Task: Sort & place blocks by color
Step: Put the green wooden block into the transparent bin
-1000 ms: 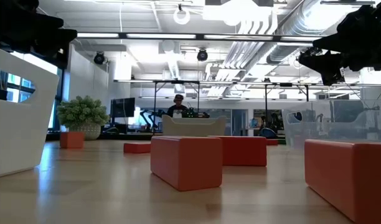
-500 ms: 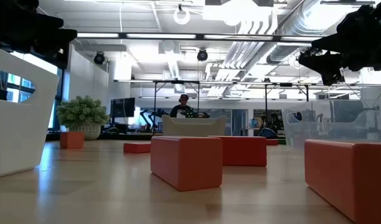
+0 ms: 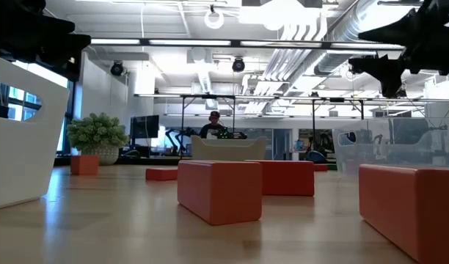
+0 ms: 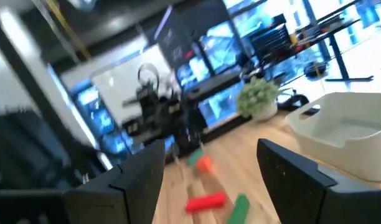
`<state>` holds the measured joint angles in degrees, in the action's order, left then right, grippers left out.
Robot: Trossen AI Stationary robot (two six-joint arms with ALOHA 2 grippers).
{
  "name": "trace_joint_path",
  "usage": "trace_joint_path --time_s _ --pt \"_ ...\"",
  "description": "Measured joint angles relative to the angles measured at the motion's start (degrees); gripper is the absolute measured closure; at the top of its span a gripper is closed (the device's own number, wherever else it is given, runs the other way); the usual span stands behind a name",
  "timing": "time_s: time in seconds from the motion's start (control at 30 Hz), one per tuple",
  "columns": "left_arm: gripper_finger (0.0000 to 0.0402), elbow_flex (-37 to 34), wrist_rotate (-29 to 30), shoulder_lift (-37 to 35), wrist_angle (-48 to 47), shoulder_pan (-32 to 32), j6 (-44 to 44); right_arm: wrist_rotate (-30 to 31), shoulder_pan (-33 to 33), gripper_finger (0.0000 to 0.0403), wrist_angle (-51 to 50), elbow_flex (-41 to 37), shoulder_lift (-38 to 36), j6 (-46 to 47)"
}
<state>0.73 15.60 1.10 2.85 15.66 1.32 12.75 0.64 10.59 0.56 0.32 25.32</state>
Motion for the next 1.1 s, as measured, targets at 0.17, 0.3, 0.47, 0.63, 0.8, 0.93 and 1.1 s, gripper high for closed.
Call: trace_joint_path --time_s 0.17,0.3,0.47,0.63,0.8,0.93,1.1 --pt "0.0264 -0.01 0.02 0.02 -0.01 0.01 0.0 2.87 0.0 0.0158 5.62 0.0 0.0 0.13" --pt "0.0264 -0.02 0.0 0.01 -0.02 0.02 0.0 6.2 0.0 0.0158 11.79 0.0 0.0 -1.0" --pt "0.0264 -0.01 0.01 0.02 -0.02 0.02 -0.01 8.76 0.0 0.0158 18.75 0.35 -0.02 -3.68" --pt "0.0264 -0.02 0.02 0.02 0.0 0.02 0.0 8.68 0.0 0.0158 18.89 4.41 0.68 -4.33" --pt "0.0264 -0.02 0.01 0.01 0.04 0.02 0.03 8.03 0.04 0.0158 14.96 10.34 4.2 -6.14" --pt "0.0264 -0.02 0.02 0.01 0.04 0.0 0.99 4.66 0.04 0.0158 6.03 16.2 9.18 -2.95" --pt "0.0264 -0.01 0.39 0.01 0.06 0.0 7.34 -1.71 0.04 0.0158 -4.31 23.66 17.2 1.3"
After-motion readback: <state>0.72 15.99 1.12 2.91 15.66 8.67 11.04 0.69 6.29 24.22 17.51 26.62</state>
